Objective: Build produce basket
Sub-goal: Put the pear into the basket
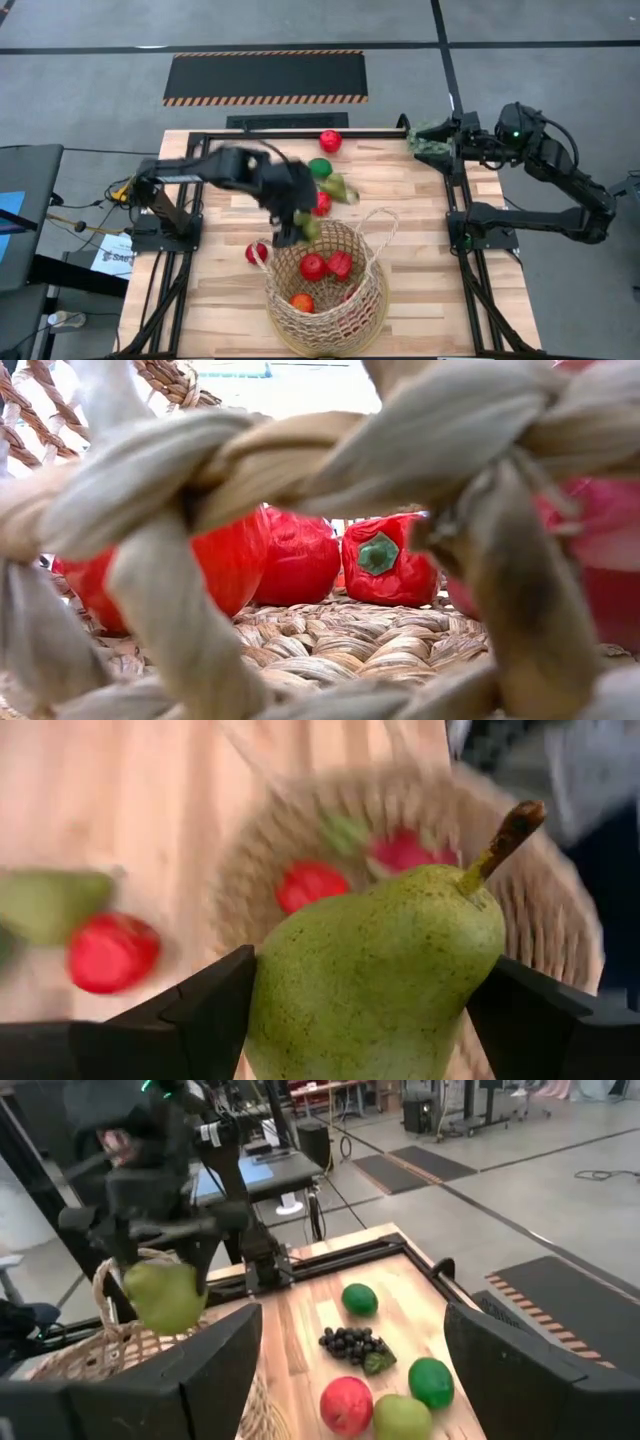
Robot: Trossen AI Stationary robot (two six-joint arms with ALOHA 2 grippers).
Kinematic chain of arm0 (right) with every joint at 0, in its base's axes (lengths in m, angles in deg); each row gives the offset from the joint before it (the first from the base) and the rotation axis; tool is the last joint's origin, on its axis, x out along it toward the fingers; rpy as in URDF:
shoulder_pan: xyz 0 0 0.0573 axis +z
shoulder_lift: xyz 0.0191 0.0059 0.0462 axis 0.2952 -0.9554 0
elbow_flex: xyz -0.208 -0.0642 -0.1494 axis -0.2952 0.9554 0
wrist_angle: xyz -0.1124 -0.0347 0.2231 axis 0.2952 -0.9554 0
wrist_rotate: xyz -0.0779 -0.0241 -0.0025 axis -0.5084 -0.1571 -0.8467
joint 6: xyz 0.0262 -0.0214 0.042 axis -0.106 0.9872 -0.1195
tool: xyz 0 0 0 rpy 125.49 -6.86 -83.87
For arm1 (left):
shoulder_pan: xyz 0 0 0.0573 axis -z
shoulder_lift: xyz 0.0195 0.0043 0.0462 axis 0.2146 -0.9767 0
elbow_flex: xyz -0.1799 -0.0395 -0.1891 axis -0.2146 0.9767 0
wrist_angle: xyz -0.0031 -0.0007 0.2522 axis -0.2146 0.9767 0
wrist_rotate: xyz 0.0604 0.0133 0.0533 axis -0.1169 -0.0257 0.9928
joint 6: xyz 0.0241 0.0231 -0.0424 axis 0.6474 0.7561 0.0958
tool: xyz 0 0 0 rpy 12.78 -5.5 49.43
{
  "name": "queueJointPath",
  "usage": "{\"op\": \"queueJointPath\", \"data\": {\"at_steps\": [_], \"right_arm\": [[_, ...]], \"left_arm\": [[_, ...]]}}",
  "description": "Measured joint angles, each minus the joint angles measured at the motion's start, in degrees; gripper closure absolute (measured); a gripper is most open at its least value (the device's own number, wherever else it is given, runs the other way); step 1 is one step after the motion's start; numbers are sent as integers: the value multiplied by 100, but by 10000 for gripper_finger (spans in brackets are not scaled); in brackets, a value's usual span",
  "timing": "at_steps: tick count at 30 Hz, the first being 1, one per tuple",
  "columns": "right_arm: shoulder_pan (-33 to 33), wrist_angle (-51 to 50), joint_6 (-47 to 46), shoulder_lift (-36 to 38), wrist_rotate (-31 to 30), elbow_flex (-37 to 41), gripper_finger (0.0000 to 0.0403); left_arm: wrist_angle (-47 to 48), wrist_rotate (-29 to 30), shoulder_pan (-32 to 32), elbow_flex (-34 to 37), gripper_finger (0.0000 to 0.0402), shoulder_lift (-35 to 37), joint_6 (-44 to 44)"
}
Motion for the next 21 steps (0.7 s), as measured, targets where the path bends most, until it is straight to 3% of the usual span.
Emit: {"op": "queueJointPath", "data": {"at_steps": [4, 9, 15, 21], "right_arm": [[0, -26, 43, -103, 0, 0, 72], [14, -287, 45, -213, 5, 4, 72], [15, -707, 64, -435, 15, -3, 73], [13, -931, 214, -671, 47, -2, 73]], "left_arm": [[411, -145, 155, 2, 100, -294, 406], [400, -757, 297, -3, 87, -944, 832], [299, -1165, 464, -2, 85, -1722, 1595], [-74, -1288, 488, 2, 84, -2262, 1740]]}}
